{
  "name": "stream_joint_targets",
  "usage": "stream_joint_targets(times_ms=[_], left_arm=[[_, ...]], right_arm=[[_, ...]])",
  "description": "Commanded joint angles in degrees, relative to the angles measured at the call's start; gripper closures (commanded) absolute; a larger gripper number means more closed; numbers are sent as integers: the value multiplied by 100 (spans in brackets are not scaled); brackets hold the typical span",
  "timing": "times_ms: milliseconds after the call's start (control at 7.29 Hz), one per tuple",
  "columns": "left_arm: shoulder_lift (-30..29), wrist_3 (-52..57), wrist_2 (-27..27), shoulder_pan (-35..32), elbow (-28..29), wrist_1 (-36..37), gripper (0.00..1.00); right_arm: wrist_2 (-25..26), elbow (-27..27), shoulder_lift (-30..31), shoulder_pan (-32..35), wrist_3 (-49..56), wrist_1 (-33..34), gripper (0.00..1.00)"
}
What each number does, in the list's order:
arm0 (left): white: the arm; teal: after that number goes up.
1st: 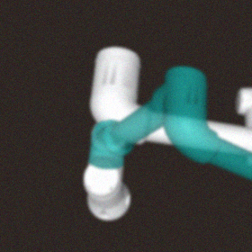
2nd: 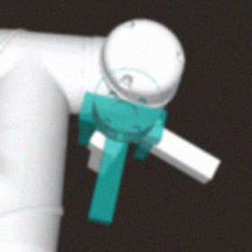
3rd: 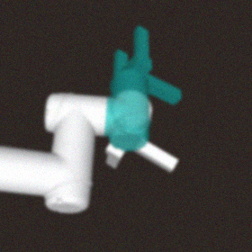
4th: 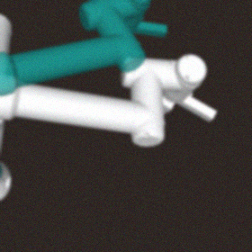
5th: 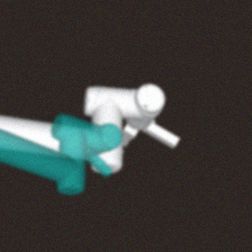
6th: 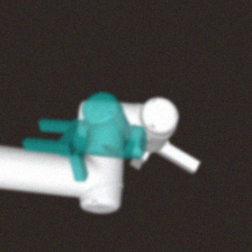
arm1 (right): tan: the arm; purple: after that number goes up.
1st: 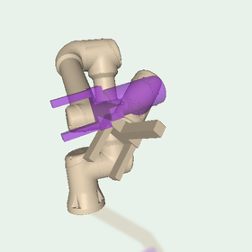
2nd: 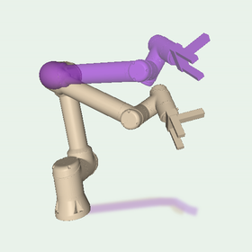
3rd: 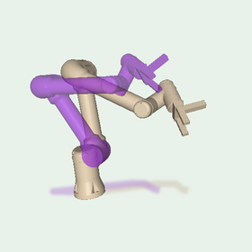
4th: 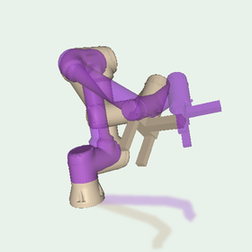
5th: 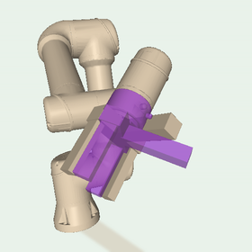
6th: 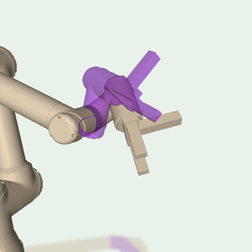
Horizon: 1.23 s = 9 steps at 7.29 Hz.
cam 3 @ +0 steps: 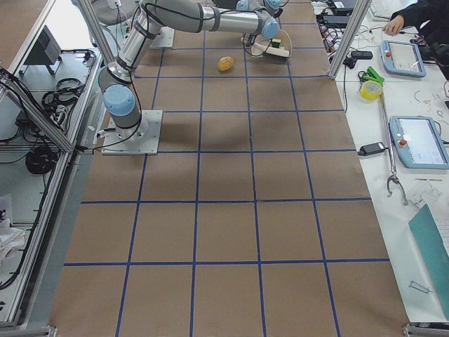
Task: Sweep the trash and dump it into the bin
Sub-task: 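Sweep the sponge and bread ring into the dustpan with the right gripper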
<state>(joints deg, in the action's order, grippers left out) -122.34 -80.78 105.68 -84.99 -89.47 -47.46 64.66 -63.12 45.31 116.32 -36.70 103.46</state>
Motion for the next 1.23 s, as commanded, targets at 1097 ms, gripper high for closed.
stream_joint_targets(times_ms=[1097], left_arm=[[605, 150, -73, -18, -744, -79, 100]], right_arm=[[1813, -2820, 3163, -407, 1332, -1689, 98]])
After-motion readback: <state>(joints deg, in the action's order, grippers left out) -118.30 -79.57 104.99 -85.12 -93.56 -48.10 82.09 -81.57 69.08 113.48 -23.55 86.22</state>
